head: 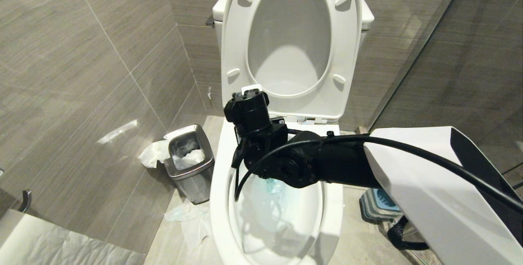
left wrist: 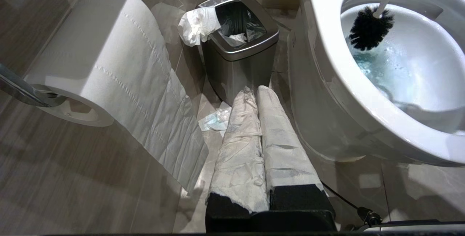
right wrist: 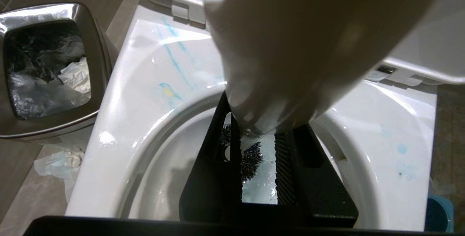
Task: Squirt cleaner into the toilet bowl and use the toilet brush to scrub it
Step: Scrub the toilet bowl
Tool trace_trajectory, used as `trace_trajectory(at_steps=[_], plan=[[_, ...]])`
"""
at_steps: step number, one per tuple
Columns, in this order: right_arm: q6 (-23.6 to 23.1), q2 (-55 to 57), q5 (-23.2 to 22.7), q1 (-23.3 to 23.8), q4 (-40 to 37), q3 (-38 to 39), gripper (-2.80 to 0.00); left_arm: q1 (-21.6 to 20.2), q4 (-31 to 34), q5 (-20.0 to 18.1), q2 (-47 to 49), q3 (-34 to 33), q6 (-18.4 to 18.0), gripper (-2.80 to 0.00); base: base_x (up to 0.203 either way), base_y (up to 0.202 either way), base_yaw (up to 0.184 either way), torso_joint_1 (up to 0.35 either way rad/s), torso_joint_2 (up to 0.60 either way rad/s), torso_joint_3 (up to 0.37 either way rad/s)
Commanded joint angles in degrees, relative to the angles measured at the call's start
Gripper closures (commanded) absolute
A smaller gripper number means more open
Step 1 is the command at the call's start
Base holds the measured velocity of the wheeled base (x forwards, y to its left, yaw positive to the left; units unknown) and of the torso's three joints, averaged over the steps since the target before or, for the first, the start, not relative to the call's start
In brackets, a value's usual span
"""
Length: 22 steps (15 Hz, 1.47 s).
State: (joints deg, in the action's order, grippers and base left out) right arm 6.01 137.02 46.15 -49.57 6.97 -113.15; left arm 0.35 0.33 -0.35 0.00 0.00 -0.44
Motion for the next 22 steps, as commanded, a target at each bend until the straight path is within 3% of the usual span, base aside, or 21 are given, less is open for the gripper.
trace_trajectory(at_steps=[1, 13, 17, 19, 22], plan=[[0.0, -1.7, 0.3, 0.3, -0.1, 0.8, 0.00, 0.0, 0.0, 0.0, 0.0, -0.1, 0.0, 0.00, 0.000, 0.000, 0.000, 0.000, 0.00, 0.000], [2.2, -17.3, 0.0, 1.0, 0.5, 24.4, 0.00, 0.0, 0.0, 0.0, 0.0, -0.1, 0.0, 0.00, 0.000, 0.000, 0.000, 0.000, 0.00, 0.000], [7.1, -21.7, 0.1, -2.5, 0.4, 33.4, 0.00, 0.0, 0.0, 0.0, 0.0, -0.1, 0.0, 0.00, 0.000, 0.000, 0.000, 0.000, 0.00, 0.000], [9.6, -21.9, 0.2, -4.9, 0.3, 34.5, 0.00, 0.0, 0.0, 0.0, 0.0, -0.1, 0.1, 0.00, 0.000, 0.000, 0.000, 0.000, 0.00, 0.000], [9.8, -21.1, 0.2, -7.2, 0.4, 33.7, 0.00, 0.0, 0.0, 0.0, 0.0, -0.1, 0.0, 0.00, 0.000, 0.000, 0.000, 0.000, 0.00, 0.000]])
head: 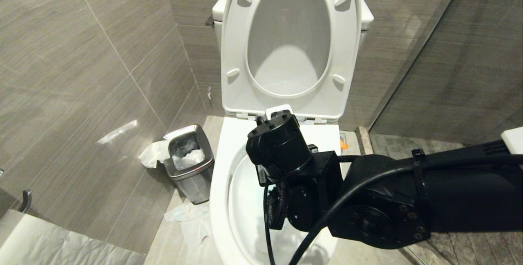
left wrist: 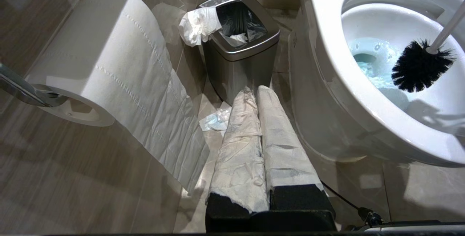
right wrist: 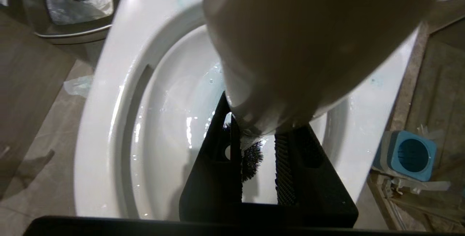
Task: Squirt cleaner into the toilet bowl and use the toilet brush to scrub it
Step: Scrub the toilet bowl
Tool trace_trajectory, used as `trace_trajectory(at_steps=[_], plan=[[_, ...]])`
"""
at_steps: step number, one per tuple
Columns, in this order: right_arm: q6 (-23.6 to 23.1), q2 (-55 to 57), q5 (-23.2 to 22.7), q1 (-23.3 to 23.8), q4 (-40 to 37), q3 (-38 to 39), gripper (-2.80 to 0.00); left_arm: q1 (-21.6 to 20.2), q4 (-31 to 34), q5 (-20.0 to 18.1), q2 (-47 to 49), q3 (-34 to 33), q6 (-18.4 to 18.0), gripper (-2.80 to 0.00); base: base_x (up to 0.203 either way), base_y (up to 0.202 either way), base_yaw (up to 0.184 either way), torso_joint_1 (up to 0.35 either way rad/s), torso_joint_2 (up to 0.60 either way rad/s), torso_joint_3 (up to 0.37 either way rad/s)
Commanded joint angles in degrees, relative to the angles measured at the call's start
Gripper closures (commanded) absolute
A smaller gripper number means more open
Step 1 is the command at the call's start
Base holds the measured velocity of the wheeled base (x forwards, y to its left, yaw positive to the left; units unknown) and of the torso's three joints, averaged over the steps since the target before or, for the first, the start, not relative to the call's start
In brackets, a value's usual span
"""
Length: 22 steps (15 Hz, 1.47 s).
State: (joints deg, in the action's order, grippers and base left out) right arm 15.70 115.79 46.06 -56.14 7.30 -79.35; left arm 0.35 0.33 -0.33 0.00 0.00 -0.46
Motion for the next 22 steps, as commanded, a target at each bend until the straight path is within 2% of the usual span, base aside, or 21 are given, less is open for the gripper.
trace_trajectory(at_steps=[1, 8, 14, 19, 22], plan=[[0.1, 0.8, 0.3, -0.9, 0.1, -0.7, 0.00, 0.0, 0.0, 0.0, 0.0, -0.1, 0.0, 0.00, 0.000, 0.000, 0.000, 0.000, 0.00, 0.000], [-0.7, 9.8, 1.8, -0.3, -0.4, -14.1, 0.00, 0.0, 0.0, 0.0, 0.0, -0.1, 0.1, 0.00, 0.000, 0.000, 0.000, 0.000, 0.00, 0.000], [-3.5, 15.4, 2.0, 5.6, -0.4, -23.2, 0.00, 0.0, 0.0, 0.0, 0.0, -0.1, 0.0, 0.00, 0.000, 0.000, 0.000, 0.000, 0.00, 0.000], [-4.1, 14.0, 1.5, 10.6, -0.5, -22.5, 0.00, 0.0, 0.0, 0.0, 0.0, -0.1, 0.1, 0.00, 0.000, 0.000, 0.000, 0.000, 0.00, 0.000], [-3.9, 10.7, 0.6, 11.5, -0.9, -17.9, 0.00, 0.0, 0.0, 0.0, 0.0, -0.1, 0.0, 0.00, 0.000, 0.000, 0.000, 0.000, 0.00, 0.000]])
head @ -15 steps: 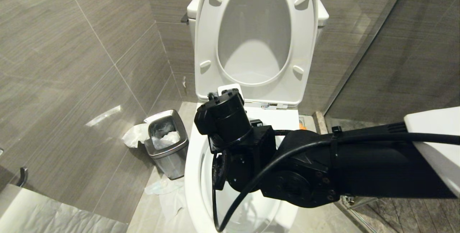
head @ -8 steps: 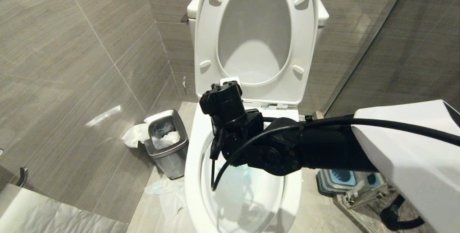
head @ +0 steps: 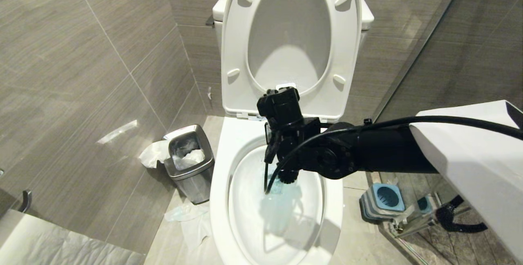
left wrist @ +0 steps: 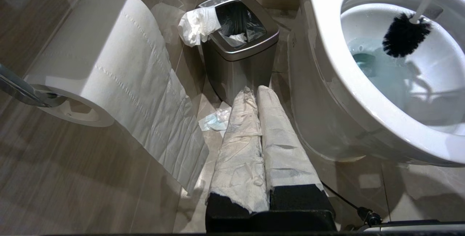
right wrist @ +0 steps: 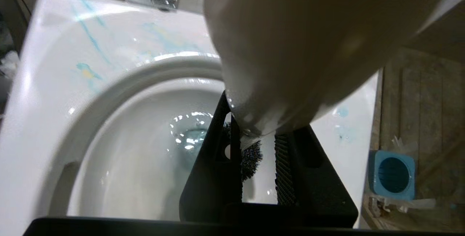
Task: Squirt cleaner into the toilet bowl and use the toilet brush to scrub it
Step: Scrub the toilet bowl
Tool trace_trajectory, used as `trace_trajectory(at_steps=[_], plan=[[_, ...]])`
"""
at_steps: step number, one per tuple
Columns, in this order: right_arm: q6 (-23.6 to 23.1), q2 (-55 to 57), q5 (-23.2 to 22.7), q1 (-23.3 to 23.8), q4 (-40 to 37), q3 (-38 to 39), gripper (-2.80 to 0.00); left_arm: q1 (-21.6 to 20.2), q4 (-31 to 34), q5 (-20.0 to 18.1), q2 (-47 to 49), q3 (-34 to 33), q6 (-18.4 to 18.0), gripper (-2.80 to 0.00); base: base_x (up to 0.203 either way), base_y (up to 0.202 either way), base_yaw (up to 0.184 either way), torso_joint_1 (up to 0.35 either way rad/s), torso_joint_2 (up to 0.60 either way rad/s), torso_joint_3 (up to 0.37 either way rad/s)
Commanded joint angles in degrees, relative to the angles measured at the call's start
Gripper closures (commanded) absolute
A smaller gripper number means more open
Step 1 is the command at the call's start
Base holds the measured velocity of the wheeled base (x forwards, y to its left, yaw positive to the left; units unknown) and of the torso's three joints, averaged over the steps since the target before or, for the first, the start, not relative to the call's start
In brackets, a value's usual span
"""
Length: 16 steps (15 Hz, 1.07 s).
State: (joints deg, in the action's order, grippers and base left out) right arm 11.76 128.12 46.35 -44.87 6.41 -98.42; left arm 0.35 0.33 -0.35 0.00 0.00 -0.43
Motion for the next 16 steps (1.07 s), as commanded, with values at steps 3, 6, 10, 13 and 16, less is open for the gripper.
trace_trajectory(at_steps=[3, 6, 10, 13, 16], plan=[[0.9, -6.3, -0.6, 0.1, 0.4, 9.2, 0.00, 0.0, 0.0, 0.0, 0.0, -0.1, 0.0, 0.00, 0.000, 0.000, 0.000, 0.000, 0.00, 0.000], [2.7, -12.0, -0.7, -1.6, 0.6, 17.3, 0.00, 0.0, 0.0, 0.0, 0.0, -0.1, 0.0, 0.00, 0.000, 0.000, 0.000, 0.000, 0.00, 0.000], [5.3, -14.7, -0.6, -5.7, 0.6, 21.5, 0.00, 0.0, 0.0, 0.0, 0.0, -0.1, 0.0, 0.00, 0.000, 0.000, 0.000, 0.000, 0.00, 0.000], [5.2, -12.4, -0.5, -8.1, 0.7, 19.7, 0.00, 0.0, 0.0, 0.0, 0.0, -0.1, 0.0, 0.00, 0.000, 0.000, 0.000, 0.000, 0.00, 0.000], [5.0, -7.7, -0.4, -8.5, 0.6, 12.6, 0.00, 0.0, 0.0, 0.0, 0.0, -0.1, 0.0, 0.00, 0.000, 0.000, 0.000, 0.000, 0.00, 0.000]])
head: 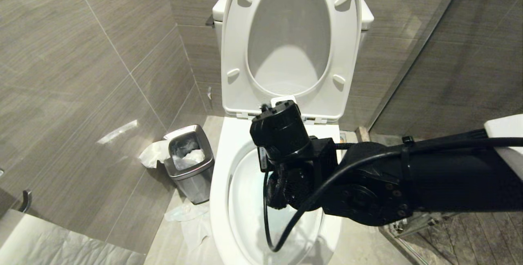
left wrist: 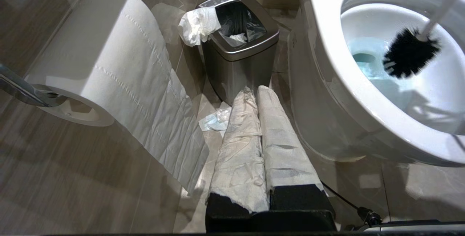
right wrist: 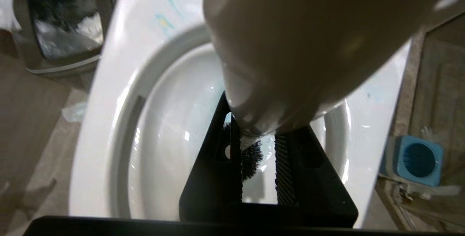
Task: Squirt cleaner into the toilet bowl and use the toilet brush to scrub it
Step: Scrub the toilet bowl
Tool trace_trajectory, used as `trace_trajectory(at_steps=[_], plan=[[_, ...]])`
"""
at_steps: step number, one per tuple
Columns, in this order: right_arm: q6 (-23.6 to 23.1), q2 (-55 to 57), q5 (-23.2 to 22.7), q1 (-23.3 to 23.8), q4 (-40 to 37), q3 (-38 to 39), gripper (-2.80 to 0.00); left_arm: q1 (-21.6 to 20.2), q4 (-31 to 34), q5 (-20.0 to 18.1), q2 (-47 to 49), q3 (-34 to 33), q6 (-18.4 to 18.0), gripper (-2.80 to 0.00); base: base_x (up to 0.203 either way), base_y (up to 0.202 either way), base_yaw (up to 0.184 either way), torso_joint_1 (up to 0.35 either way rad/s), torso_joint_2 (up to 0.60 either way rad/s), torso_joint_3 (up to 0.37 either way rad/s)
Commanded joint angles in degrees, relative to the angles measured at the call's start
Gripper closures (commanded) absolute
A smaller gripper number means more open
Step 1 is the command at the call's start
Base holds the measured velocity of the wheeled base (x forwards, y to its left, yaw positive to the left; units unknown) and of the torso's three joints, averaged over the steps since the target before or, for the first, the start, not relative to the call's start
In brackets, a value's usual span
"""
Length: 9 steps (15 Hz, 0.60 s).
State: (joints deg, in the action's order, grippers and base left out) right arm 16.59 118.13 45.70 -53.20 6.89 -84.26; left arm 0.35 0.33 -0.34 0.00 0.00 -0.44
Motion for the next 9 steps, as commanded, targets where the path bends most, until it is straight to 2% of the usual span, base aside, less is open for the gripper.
trace_trajectory(at_steps=[1, 5, 9], plan=[[-0.1, 4.4, 0.3, -0.2, -0.1, -4.7, 0.00, 0.0, 0.0, 0.0, 0.0, -0.1, 0.0, 0.00, 0.000, 0.000, 0.000, 0.000, 0.00, 0.000], [-2.6, 11.3, 0.6, -0.1, -0.4, -15.1, 0.00, 0.0, 0.0, 0.0, 0.0, -0.1, 0.0, 0.00, 0.000, 0.000, 0.000, 0.000, 0.00, 0.000], [-4.3, 13.2, 1.8, 2.7, -0.4, -19.8, 0.00, 0.0, 0.0, 0.0, 0.0, -0.1, 0.0, 0.00, 0.000, 0.000, 0.000, 0.000, 0.00, 0.000]])
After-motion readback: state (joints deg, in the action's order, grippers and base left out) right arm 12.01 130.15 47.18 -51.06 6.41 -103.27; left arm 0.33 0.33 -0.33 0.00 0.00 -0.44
